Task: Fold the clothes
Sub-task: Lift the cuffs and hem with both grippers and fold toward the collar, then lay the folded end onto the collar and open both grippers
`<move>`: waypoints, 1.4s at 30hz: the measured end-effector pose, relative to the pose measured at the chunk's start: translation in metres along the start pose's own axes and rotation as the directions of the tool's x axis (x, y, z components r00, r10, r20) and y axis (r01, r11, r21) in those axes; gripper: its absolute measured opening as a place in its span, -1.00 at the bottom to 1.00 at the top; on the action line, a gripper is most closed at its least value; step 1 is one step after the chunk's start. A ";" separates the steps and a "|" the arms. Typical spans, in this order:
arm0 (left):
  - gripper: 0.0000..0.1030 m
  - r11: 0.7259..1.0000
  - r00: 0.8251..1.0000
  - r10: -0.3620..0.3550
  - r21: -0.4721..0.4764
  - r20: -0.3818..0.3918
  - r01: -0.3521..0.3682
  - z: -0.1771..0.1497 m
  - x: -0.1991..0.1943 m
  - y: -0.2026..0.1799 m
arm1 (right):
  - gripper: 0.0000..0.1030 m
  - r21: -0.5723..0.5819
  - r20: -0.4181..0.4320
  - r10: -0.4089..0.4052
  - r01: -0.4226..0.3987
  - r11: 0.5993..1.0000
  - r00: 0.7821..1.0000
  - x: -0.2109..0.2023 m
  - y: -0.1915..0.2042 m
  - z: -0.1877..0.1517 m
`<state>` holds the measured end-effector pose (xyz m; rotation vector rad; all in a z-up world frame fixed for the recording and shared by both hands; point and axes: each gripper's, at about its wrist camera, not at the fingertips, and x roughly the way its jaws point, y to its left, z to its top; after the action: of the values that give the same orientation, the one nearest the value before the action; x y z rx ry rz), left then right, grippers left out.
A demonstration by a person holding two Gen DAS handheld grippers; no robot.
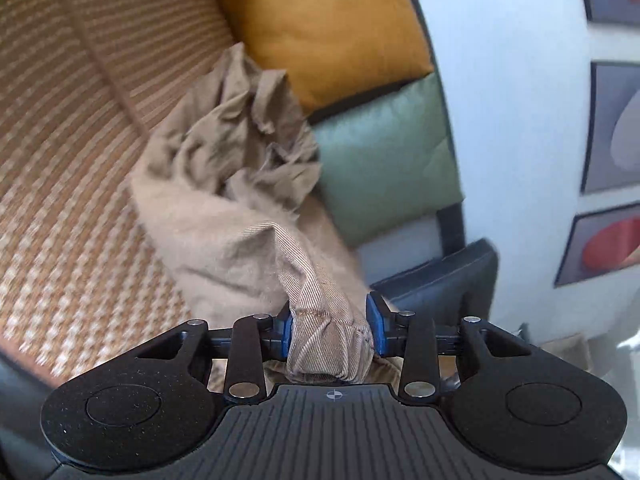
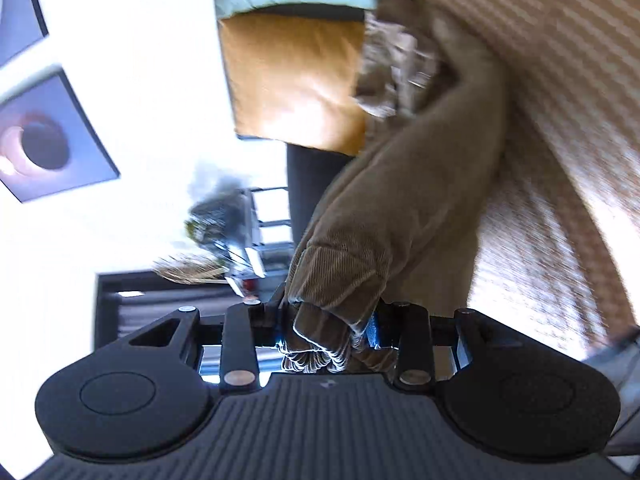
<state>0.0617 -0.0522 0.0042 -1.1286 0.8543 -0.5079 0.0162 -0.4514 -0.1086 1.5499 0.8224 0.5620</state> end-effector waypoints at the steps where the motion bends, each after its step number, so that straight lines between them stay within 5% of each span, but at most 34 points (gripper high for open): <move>1: -0.30 1.000 1.000 -0.006 0.001 0.012 0.006 0.012 0.006 -0.004 | -0.20 0.005 0.009 0.013 -0.013 1.000 1.000 0.006 0.007 0.010; 8: -0.24 0.999 0.989 0.039 0.006 0.143 -0.040 0.110 0.081 -0.015 | -0.18 0.029 0.113 0.045 -0.049 0.998 0.993 0.081 0.041 0.110; 15: -0.09 0.988 0.959 0.151 -0.015 0.238 -0.152 0.207 0.170 0.009 | -0.18 0.031 0.188 -0.008 0.003 1.000 0.982 0.175 0.027 0.221; 21: 0.01 0.962 0.945 0.270 -0.004 0.185 -0.274 0.248 0.237 0.049 | -0.01 0.084 0.292 -0.138 0.118 0.989 0.947 0.232 -0.029 0.281; 23: 0.06 0.974 0.959 0.225 -0.025 0.171 -0.224 0.251 0.234 0.055 | 0.10 0.076 0.330 -0.152 0.134 0.988 0.932 0.240 -0.041 0.287; 26: 0.28 0.987 0.970 0.147 0.032 0.195 -0.156 0.256 0.208 0.035 | 0.66 0.041 0.326 -0.085 0.075 0.996 0.942 0.240 -0.034 0.283; 28: 0.39 0.982 0.969 0.113 0.125 0.220 -0.143 0.252 0.185 0.012 | 0.68 -0.019 0.259 -0.017 0.023 1.000 0.966 0.234 -0.017 0.276; 31: 0.56 0.912 0.936 0.179 0.307 0.302 -0.273 0.228 0.150 -0.019 | 0.68 -0.170 0.177 0.011 0.020 0.985 0.984 0.212 0.015 0.254; 33: 0.57 0.813 0.897 0.267 0.417 0.353 -0.406 0.206 0.142 -0.026 | 0.70 -0.376 0.195 -0.084 0.154 0.914 0.977 0.197 0.038 0.234; 35: 0.57 0.742 0.873 0.335 0.471 0.355 -0.477 0.190 0.145 -0.017 | 0.73 -0.574 0.277 -0.227 0.350 0.740 0.934 0.188 0.052 0.212; 37: 0.57 0.733 0.866 0.378 0.466 0.328 -0.496 0.186 0.156 -0.001 | 0.73 -0.685 0.364 -0.364 0.511 0.520 0.857 0.193 0.047 0.193; 39: 0.57 0.720 0.860 0.402 0.471 0.315 -0.509 0.187 0.171 0.005 | 0.73 -0.747 0.421 -0.450 0.582 0.322 0.788 0.203 0.034 0.180; 41: 0.57 0.682 0.847 0.424 0.503 0.321 -0.532 0.191 0.190 0.004 | 0.73 -0.774 0.430 -0.482 0.587 0.239 0.763 0.214 0.020 0.179; 42: 0.58 0.658 0.840 0.434 0.523 0.325 -0.542 0.195 0.201 0.002 | 0.73 -0.775 0.429 -0.482 0.585 0.239 0.764 0.219 0.018 0.183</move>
<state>0.3376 -0.0876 -0.0302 -0.3103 0.7287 -0.1853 0.2952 -0.4000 -0.1415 0.2182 0.7217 0.2770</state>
